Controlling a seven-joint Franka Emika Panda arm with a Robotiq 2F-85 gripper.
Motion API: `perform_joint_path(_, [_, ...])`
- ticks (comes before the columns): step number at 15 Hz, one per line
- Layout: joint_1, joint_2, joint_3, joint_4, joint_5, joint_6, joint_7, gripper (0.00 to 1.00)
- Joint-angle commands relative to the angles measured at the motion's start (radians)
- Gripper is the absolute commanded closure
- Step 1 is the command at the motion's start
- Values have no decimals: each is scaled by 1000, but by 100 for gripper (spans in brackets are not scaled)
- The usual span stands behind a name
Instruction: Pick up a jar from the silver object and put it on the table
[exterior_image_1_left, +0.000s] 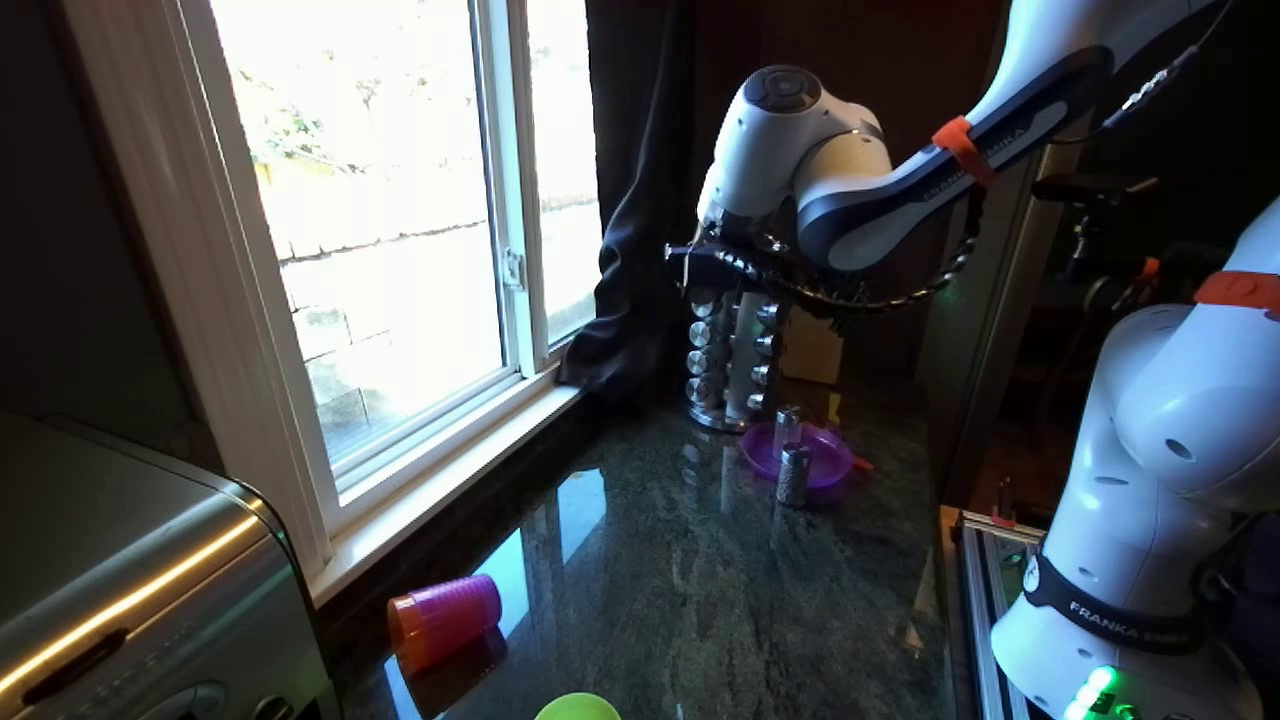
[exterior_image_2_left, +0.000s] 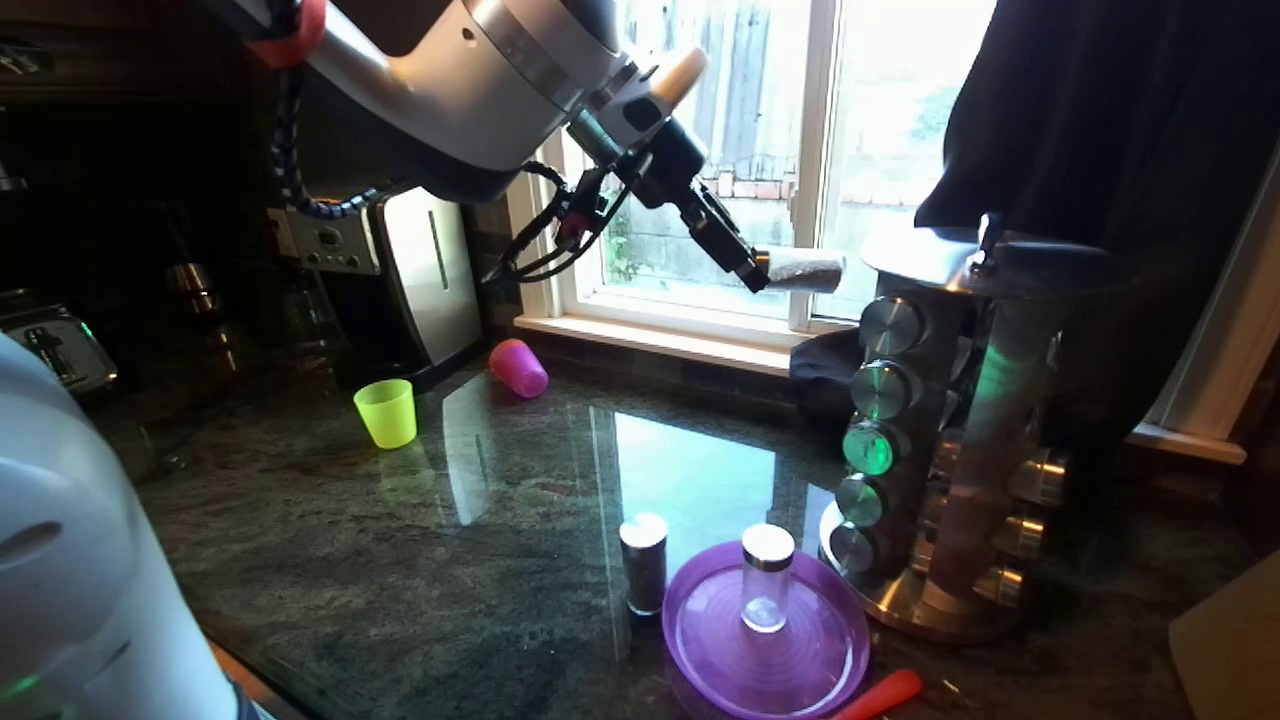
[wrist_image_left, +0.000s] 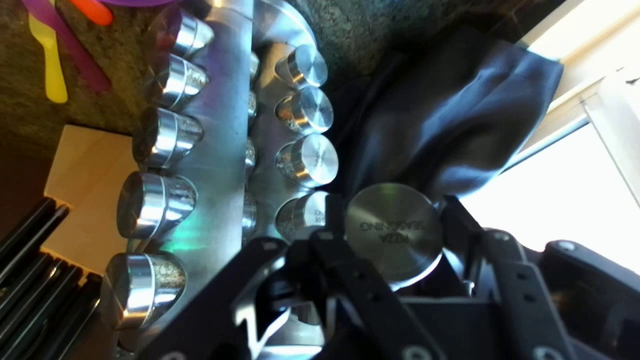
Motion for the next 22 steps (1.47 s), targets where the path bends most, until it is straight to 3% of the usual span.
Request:
perform_joint_path(1, [81,-80,-78,-48,269,12,-232,75])
perform_joint_path(2, [153,-107,-141,-53,350,-15,-304,75])
perform_joint_path(4, [225,-163,-204,-53,515,-62,-448,75])
perform_joint_path(7, [246,-238,-247,-35,767,-175,-664,75])
perform_joint_path(11, [139,-290,-223,18,1092,-391,-912,75])
perform_joint_path(14, [70,-265,-251,69,1268,-555,-1056,75])
perform_joint_path(22, [-56,-21,-287,181,1554,-937,-1227,75])
